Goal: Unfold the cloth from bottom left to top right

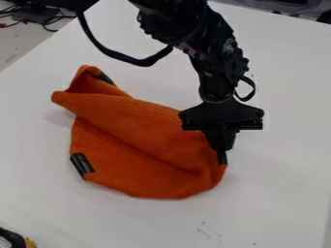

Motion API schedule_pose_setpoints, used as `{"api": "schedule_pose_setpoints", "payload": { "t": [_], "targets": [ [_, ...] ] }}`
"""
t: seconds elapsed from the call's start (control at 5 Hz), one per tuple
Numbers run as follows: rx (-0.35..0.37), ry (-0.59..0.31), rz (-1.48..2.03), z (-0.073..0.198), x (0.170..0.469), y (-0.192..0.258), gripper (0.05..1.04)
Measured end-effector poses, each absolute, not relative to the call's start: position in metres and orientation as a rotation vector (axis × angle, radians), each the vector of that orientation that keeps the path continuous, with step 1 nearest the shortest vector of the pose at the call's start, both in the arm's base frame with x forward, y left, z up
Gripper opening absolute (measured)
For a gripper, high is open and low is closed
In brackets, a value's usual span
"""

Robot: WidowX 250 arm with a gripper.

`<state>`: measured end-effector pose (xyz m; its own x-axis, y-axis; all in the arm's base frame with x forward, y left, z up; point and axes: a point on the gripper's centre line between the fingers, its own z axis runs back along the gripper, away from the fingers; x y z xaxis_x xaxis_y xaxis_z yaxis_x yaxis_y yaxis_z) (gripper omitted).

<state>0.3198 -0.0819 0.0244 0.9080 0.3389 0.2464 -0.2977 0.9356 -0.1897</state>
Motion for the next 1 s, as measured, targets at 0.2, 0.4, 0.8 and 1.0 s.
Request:
{"api": "schedule_pose_setpoints", "payload": {
  "t": [0.2, 0.4, 0.8, 1.0],
  "targets": [
    [-0.134, -0.267, 0.377, 0.023, 0.317, -0.079, 0.517],
    [-0.105, -0.232, 0.374, 0.021, 0.314, -0.077, 0.822],
    [0.04, -0.193, 0.314, 0.038, 0.318, -0.063, 1.009],
    [0.054, -0.257, 0.335, 0.063, 0.323, -0.046, 1.003]
  ]
}}
